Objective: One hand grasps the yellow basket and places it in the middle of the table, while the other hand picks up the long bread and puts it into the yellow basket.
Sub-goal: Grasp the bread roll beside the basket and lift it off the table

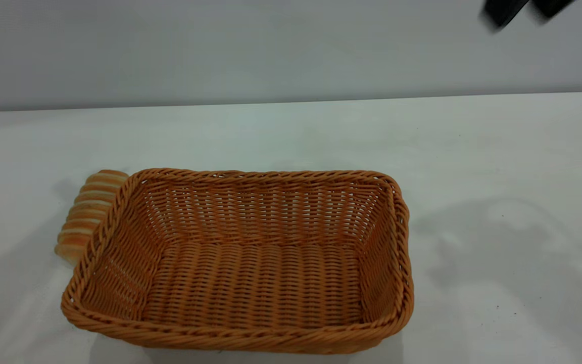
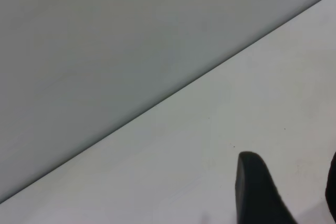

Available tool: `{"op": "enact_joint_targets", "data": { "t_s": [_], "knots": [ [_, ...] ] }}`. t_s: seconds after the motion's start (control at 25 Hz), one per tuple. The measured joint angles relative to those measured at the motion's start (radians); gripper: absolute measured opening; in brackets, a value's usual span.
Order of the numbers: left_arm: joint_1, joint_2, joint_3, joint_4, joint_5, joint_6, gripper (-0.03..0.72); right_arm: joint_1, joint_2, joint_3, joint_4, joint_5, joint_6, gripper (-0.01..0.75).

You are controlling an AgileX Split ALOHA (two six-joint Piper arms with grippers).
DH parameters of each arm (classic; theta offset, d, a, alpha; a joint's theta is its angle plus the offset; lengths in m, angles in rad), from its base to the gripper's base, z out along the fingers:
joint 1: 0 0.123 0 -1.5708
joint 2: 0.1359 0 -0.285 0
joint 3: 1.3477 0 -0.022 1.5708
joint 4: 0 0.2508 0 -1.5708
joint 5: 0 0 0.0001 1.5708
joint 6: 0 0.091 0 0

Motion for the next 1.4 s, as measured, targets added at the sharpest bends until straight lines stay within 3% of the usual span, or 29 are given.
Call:
{"op": "enact_joint_targets", "data": {
  "t_s": [0.2,0.36,0.76,1.04,1.2,1.4],
  "knots": [
    [0.0,0.0,0.0,0.0,0.001,0.0,0.395,0.0,-0.216,0.007,-0.038,0.109,0.018,0.473],
    [0.0,0.0,0.0,0.0,0.001,0.0,0.395,0.0,-0.397,0.077,-0.07,0.133,0.043,0.46],
    [0.001,0.0,0.0,0.0,0.012,-0.046,0.395,0.0,-0.941,0.485,-0.193,0.147,0.203,0.436],
    [0.071,0.017,-0.001,0.0,0.12,-0.103,0.395,0.0,-1.262,0.684,-0.175,0.182,0.23,0.434],
    [0.124,0.058,-0.001,0.005,0.187,-0.136,0.395,0.0,-1.363,0.732,-0.152,0.206,0.221,0.432],
    [0.131,0.109,-0.003,0.021,0.208,-0.173,0.395,0.0,-1.414,0.753,-0.152,0.253,0.219,0.433]
  ]
}}
